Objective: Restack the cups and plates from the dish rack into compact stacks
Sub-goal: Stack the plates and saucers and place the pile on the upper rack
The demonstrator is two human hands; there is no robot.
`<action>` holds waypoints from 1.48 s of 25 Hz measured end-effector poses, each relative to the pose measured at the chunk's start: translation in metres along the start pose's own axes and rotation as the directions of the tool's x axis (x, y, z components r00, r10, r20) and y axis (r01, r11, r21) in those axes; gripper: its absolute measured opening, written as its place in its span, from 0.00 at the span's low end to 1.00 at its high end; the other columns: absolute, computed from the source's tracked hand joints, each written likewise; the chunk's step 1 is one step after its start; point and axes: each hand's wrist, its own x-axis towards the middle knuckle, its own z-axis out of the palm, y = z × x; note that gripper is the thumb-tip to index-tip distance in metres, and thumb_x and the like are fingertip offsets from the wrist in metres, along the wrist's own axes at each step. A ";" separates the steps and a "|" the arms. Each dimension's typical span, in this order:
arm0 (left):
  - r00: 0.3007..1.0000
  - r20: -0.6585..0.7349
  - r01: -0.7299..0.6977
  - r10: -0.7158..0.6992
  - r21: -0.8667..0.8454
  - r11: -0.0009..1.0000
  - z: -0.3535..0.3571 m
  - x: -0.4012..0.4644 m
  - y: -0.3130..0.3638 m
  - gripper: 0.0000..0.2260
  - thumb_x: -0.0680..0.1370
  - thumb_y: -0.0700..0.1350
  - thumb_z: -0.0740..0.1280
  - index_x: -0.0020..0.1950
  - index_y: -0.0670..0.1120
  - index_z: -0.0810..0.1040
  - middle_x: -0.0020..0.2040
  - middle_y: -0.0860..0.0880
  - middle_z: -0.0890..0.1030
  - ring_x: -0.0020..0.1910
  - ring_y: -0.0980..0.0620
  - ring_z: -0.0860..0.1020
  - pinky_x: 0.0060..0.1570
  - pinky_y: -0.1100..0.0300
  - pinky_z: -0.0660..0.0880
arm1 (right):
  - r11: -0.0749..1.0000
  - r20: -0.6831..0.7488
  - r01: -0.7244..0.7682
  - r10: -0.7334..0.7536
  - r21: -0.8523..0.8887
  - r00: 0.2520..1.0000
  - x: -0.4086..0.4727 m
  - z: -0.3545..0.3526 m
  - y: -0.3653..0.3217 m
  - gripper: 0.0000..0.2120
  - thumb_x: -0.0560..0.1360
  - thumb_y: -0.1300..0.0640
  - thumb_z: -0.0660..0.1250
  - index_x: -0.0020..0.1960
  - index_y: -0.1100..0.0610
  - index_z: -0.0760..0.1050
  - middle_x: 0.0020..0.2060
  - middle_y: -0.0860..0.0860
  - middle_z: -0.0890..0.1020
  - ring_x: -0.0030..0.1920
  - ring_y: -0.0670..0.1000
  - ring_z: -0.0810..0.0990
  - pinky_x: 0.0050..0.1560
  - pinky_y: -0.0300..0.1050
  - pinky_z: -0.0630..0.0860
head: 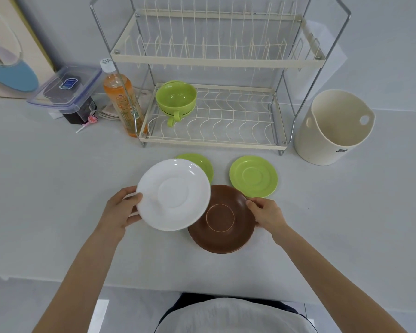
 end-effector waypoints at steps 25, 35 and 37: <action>0.989 0.149 -0.010 -0.010 0.128 0.992 0.077 -0.027 -0.036 0.10 0.75 0.38 0.64 0.55 0.47 0.73 0.46 0.49 0.78 0.39 0.52 0.78 0.32 0.65 0.75 | 0.985 0.140 -0.010 -0.015 0.174 0.990 -0.016 -0.012 0.009 0.14 0.76 0.61 0.60 0.61 0.58 0.75 0.49 0.55 0.79 0.51 0.55 0.79 0.50 0.48 0.79; 0.963 0.234 0.085 -0.130 0.192 0.978 0.074 -0.028 -0.038 0.09 0.76 0.41 0.64 0.56 0.46 0.76 0.52 0.46 0.79 0.43 0.51 0.80 0.30 0.65 0.80 | 0.897 -0.042 -0.120 0.152 0.425 0.987 0.011 -0.027 0.012 0.13 0.77 0.55 0.60 0.55 0.63 0.75 0.39 0.54 0.81 0.37 0.52 0.81 0.42 0.42 0.80; 0.964 0.233 0.080 -0.128 0.204 0.976 0.075 -0.027 -0.039 0.11 0.76 0.42 0.64 0.57 0.45 0.76 0.52 0.46 0.79 0.43 0.51 0.80 0.31 0.64 0.80 | 0.911 -0.093 -0.113 0.163 0.397 0.982 0.025 -0.034 0.008 0.15 0.77 0.57 0.60 0.57 0.66 0.74 0.36 0.53 0.81 0.35 0.49 0.80 0.43 0.42 0.80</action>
